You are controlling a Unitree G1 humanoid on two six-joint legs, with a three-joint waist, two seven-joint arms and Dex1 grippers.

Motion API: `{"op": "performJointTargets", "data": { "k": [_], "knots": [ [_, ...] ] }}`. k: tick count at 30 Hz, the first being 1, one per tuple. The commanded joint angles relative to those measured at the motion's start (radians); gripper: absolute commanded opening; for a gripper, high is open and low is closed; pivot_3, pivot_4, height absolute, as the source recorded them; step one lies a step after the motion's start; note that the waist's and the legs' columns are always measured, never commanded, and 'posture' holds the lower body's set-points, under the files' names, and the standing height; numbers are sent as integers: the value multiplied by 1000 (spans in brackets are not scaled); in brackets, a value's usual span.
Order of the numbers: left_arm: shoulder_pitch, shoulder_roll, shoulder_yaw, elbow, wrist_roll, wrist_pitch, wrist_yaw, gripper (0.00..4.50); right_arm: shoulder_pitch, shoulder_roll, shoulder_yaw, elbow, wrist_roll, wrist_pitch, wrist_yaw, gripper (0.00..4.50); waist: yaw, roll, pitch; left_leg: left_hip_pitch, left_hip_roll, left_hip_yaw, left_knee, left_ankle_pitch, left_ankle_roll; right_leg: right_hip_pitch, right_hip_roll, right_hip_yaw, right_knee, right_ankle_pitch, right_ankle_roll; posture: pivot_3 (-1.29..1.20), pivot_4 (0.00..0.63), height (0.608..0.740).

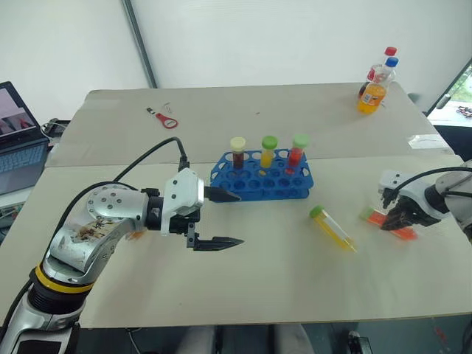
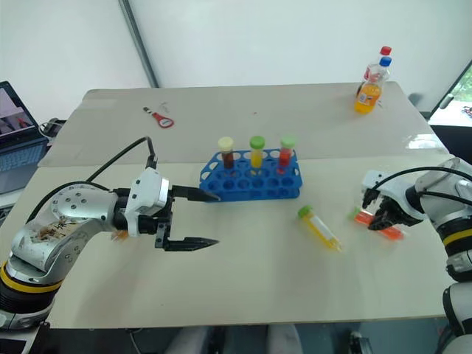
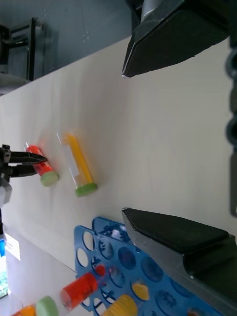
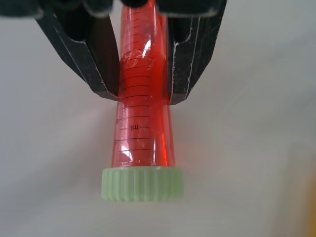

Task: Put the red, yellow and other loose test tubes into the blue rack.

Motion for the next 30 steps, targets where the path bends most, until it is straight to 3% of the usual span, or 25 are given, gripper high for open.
{"op": "performJointTargets", "data": {
  "k": [1,4,7,9,13,18,30],
  "knots": [
    [32,-3,107,25,-21,-61,12,4500,37,-43,-207,-225,145,9,-19,942,-2,0,0,-1,0,0,0,0,0,-1,0,0,1,0,0,0,150,740],
    [54,9,138,30,-39,-39,13,4500,134,-4,-367,-418,249,56,-95,942,3,0,0,-1,1,0,0,0,0,-2,1,0,1,0,0,0,150,740],
    [51,-5,154,28,-64,-25,30,4500,241,203,-564,-607,371,51,-302,941,15,-8,-3,-1,2,-1,0,0,0,-2,2,0,0,0,0,0,150,740],
    [45,-11,144,25,-65,-19,41,4500,289,344,-617,-688,387,4,-453,941,22,-10,-4,-1,3,-1,0,0,0,-1,3,0,0,1,-2,0,150,740],
    [30,-19,128,18,-75,-1,49,4500,323,523,-616,-768,413,35,-654,941,29,-9,-4,-1,0,-1,0,1,-2,-2,1,2,1,3,0,0,150,740],
    [-16,-36,110,28,-88,19,59,4500,329,685,-527,-711,345,-125,-847,941,26,-10,-4,0,0,-1,0,1,-2,-2,2,3,0,5,-1,0,150,740],
    [-47,-47,88,30,-92,30,63,4500,329,781,-419,-525,305,-302,-983,941,16,-10,-4,-2,1,3,-2,2,-4,-10,4,9,3,5,-1,0,150,740]
  ]
}}
